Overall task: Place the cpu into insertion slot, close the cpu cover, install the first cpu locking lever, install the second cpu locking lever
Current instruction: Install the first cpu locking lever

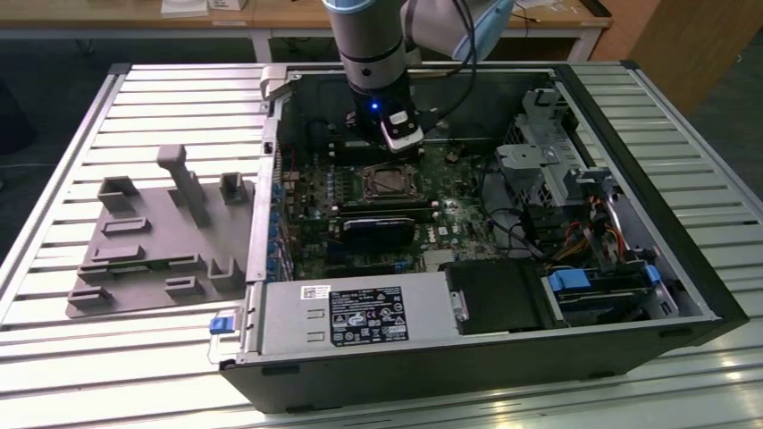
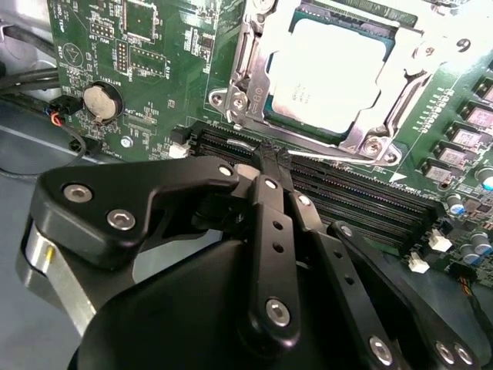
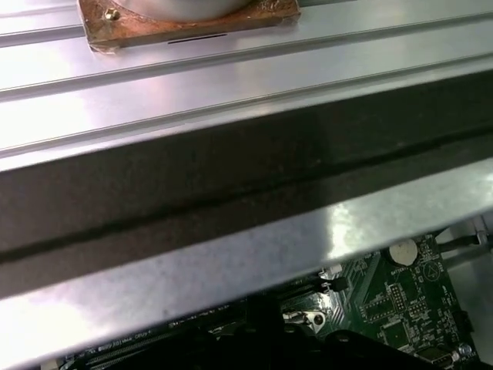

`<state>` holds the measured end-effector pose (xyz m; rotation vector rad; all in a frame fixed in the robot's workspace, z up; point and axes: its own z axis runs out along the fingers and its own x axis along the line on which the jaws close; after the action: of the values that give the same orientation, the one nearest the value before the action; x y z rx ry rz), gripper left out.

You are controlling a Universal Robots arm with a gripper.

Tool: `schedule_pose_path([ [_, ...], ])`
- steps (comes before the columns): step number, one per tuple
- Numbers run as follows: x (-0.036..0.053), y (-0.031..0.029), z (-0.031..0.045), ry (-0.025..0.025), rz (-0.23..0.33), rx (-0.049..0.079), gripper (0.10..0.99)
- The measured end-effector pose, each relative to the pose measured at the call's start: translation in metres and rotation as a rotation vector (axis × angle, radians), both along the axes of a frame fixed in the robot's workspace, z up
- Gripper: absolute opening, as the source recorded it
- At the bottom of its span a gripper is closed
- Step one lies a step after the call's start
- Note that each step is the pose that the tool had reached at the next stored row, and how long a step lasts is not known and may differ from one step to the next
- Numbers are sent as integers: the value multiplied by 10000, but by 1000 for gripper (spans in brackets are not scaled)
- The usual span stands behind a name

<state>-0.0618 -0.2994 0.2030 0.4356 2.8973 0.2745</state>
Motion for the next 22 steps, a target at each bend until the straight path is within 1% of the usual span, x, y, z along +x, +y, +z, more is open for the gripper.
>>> schedule_pose_path([
  [4,0,1,-15,-4,-58,-21,102],
  [8,0,10,-22,-5,-254,-62,102],
  [18,0,68,-28,-7,-568,-203,102],
  [22,0,74,-33,-10,-702,-291,102],
])
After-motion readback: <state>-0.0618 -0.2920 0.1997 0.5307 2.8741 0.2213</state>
